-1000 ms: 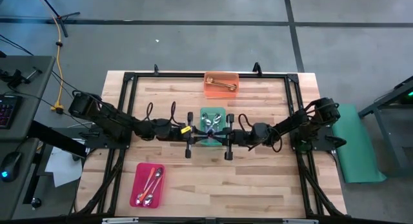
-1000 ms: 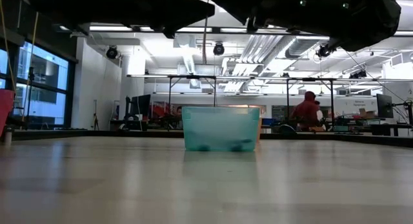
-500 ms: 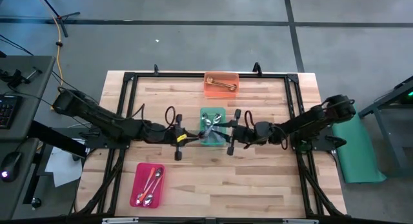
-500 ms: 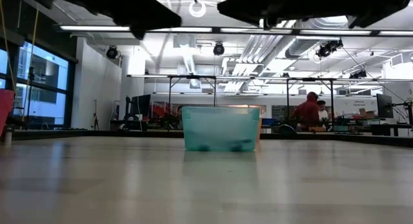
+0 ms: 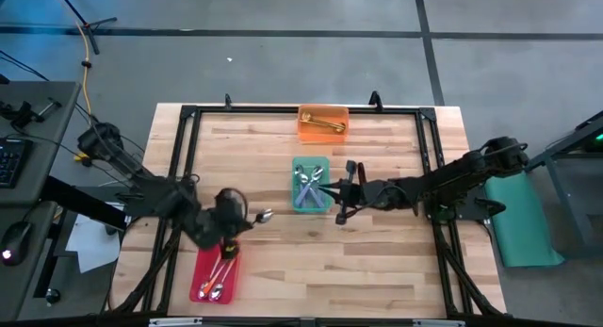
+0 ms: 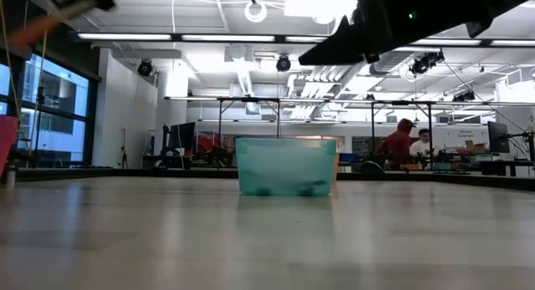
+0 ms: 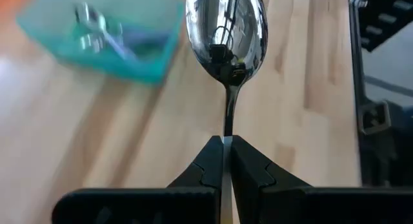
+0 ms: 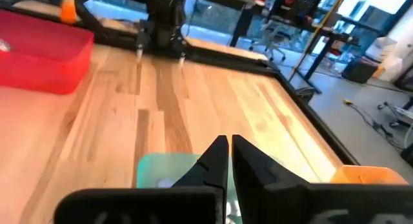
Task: Sort silverware by color (type)
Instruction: Put the orange spoon into the red bin, then return to Home Position
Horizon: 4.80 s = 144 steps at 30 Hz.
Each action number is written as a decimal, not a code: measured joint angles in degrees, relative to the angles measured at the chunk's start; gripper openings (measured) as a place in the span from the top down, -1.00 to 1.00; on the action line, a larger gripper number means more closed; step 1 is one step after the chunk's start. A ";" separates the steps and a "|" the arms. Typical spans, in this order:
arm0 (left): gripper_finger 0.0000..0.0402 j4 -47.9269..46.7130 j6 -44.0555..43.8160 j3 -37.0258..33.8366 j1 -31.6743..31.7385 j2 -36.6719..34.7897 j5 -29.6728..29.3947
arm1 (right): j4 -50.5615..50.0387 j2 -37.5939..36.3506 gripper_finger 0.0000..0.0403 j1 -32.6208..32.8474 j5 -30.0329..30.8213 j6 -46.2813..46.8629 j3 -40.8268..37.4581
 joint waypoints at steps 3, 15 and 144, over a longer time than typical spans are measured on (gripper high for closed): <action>0.99 -9.28 -10.60 6.02 -4.32 3.48 0.03 | -1.20 0.00 0.99 0.04 -0.07 0.13 -0.02; 0.99 -26.67 -53.45 12.64 -17.82 16.15 7.11 | -5.71 0.00 1.00 0.04 -0.11 2.40 0.00; 1.00 50.13 52.65 -43.61 55.89 -36.09 52.39 | -31.72 -82.34 1.00 -25.61 -33.86 -5.18 -33.99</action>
